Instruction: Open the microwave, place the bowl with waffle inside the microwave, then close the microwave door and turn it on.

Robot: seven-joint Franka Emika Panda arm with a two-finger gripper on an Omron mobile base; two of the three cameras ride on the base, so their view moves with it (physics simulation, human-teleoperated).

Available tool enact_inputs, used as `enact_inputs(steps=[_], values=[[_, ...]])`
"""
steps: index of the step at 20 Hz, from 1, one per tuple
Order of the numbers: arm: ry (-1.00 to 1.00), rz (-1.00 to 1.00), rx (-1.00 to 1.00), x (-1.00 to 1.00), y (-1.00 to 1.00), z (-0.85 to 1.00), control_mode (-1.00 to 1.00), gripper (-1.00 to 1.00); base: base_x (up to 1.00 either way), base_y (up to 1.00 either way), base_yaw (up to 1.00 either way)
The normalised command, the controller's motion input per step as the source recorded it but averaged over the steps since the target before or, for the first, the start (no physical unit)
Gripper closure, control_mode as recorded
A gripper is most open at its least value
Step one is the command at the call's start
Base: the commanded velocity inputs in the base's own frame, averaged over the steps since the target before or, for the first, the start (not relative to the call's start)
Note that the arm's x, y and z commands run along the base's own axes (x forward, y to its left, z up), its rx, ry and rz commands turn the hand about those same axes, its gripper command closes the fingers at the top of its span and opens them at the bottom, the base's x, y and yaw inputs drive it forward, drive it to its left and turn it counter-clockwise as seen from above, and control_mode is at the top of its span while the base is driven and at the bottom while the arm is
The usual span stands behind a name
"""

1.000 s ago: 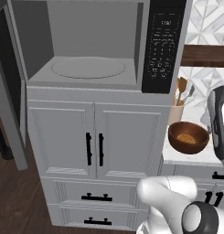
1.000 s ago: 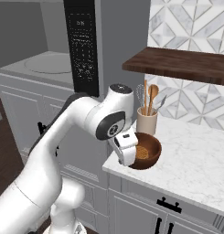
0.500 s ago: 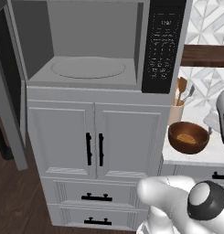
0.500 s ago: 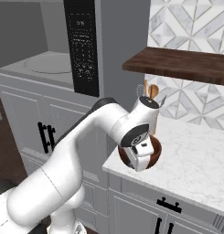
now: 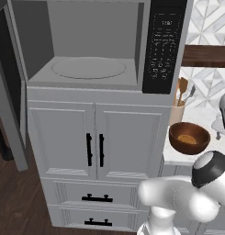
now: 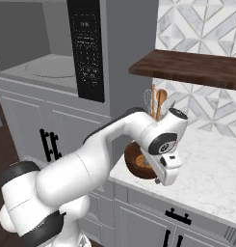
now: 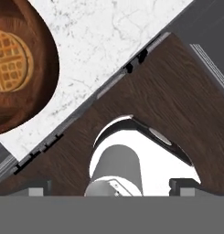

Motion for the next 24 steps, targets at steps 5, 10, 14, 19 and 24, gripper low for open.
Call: enact_inputs(steps=[5,10,14,19,24], values=[[-0.01,0.0,0.05,0.18,-0.1,-0.18,-1.0,-1.0,0.0,0.0,0.0],[-0.08,0.0,0.13,0.2,0.04,-0.01,-1.0,-1.0,0.0,0.0,0.0],[-0.04,0.0,0.06,0.26,0.03,-0.06,-1.0,-1.0,0.0,0.0,0.0],[-0.04,0.0,0.01,0.29,0.13,-0.16,-1.0,-1.0,0.0,0.0,0.0],[-0.02,0.0,0.0,0.25,0.07,-0.31,-1.0,-1.0,0.0,0.0,0.0]])
